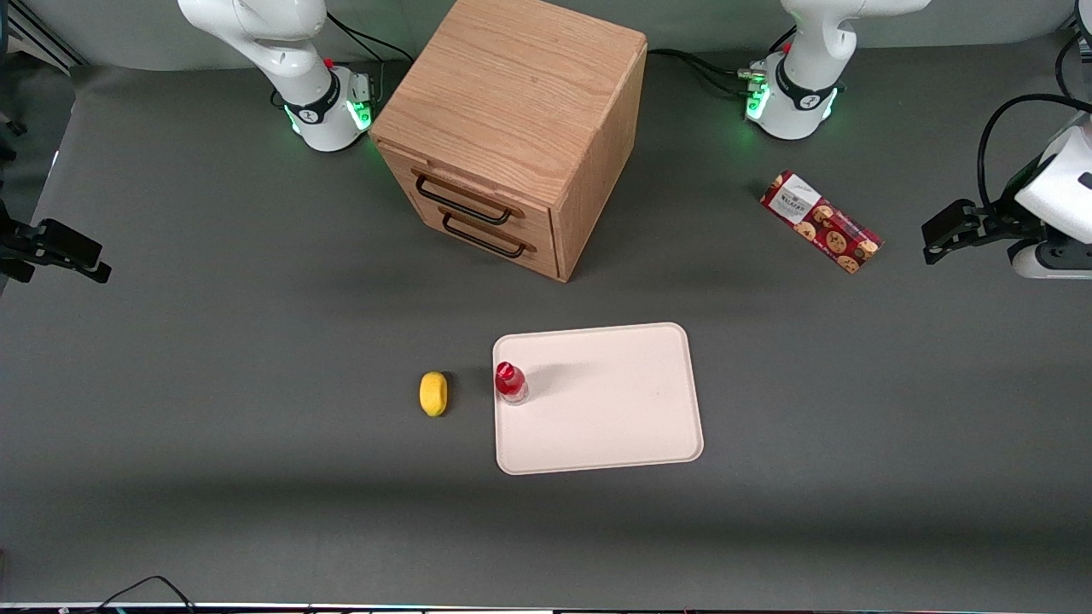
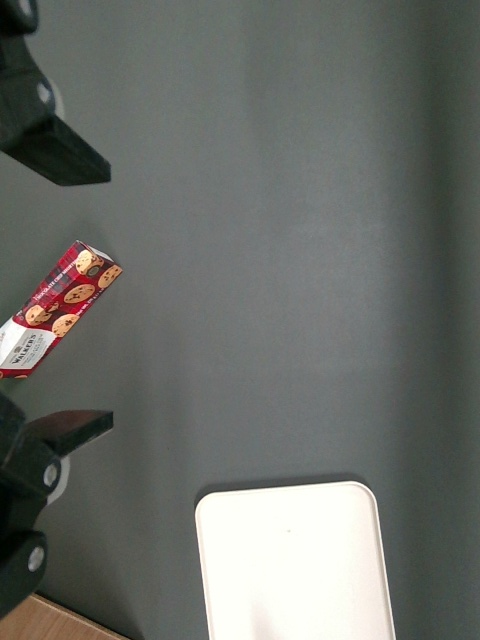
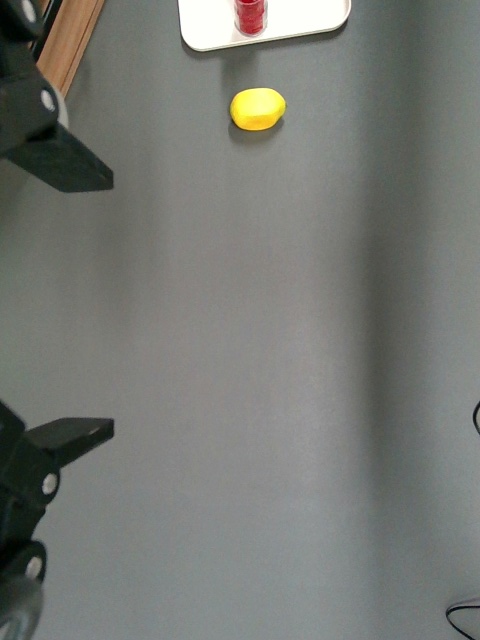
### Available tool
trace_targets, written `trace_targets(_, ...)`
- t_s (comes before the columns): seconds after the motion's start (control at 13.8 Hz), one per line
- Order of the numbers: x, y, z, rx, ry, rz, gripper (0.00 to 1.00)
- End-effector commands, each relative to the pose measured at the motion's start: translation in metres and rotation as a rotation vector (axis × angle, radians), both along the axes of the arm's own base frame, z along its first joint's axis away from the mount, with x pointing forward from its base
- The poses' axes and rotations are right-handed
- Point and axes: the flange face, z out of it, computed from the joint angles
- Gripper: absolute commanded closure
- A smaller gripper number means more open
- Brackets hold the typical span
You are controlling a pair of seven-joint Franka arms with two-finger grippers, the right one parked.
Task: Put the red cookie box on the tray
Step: 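Move the left gripper over the red plaid cookie box and descend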
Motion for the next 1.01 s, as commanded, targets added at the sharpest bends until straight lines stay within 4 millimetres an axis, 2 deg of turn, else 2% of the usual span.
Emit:
trace_targets(0.0, 0.0002, -0.0004, 0.0021, 0.02, 0.018, -0.019, 0.0)
trace_targets(0.94, -0.002, -0.0095, 0.0011, 0.021, 0.052, -0.013, 0.0)
